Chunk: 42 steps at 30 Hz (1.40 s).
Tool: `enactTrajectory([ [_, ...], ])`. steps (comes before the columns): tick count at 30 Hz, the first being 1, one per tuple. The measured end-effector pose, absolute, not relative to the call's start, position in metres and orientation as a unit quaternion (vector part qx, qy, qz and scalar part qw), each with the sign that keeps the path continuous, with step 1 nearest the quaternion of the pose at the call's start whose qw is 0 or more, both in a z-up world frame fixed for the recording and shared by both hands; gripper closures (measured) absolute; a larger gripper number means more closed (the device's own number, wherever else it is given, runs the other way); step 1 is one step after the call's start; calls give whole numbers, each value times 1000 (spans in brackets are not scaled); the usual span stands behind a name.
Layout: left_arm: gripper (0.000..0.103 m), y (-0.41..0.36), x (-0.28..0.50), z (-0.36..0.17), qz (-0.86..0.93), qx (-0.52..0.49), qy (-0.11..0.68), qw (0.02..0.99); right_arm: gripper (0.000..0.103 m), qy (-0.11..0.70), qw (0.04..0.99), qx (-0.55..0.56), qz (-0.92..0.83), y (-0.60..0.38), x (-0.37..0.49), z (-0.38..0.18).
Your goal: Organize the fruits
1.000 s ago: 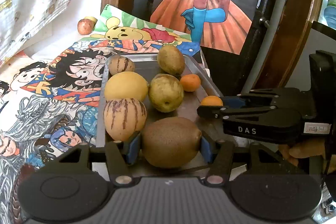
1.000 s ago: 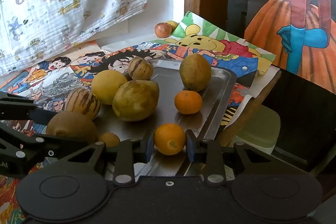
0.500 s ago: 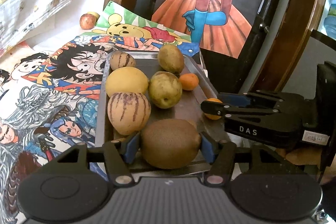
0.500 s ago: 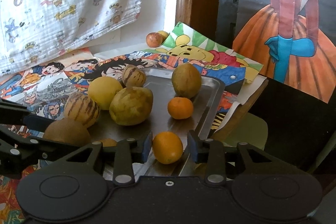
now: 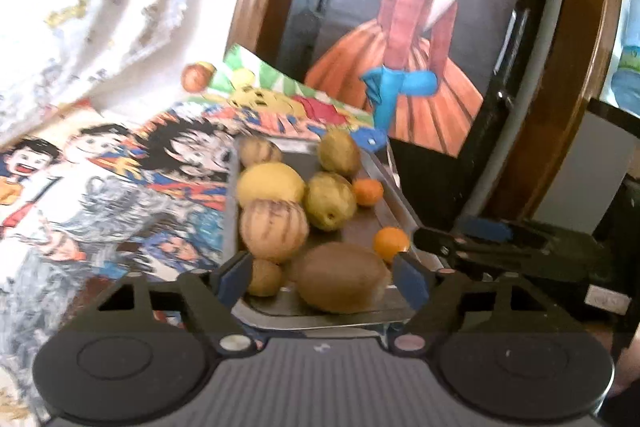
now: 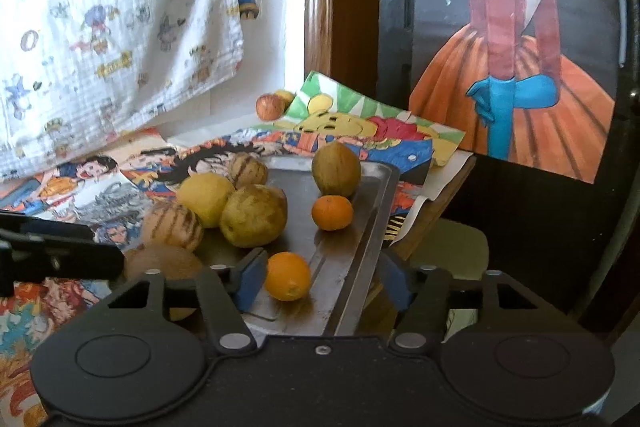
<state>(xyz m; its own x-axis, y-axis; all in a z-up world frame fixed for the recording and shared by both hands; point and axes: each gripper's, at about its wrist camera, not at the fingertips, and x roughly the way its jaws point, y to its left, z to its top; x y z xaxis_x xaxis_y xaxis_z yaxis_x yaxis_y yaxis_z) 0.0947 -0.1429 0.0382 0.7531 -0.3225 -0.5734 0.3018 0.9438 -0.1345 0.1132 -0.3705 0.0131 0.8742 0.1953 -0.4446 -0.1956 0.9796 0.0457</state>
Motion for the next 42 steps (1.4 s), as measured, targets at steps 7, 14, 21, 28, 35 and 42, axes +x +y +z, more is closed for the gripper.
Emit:
enactTrajectory([
  [7,7,-106,68,63,-121,-24,270,955,26,202,975,20,88,-355,79,27],
  [14,2,-81,49,83,-98,-28,247,964,13,181,979,24,88,-335,51,50],
  [21,1,-61,36,92,-84,-34,239,967,4,164,981,44,91,-317,26,64],
  [28,0,-40,25,93,-67,-33,237,969,1,159,981,62,91,-302,6,72],
  [35,0,-20,14,88,-59,-40,245,967,1,160,983,58,76,-284,-11,71],
  [42,0,-8,3,87,-63,-20,244,968,1,149,984,61,69,-262,-29,68],
])
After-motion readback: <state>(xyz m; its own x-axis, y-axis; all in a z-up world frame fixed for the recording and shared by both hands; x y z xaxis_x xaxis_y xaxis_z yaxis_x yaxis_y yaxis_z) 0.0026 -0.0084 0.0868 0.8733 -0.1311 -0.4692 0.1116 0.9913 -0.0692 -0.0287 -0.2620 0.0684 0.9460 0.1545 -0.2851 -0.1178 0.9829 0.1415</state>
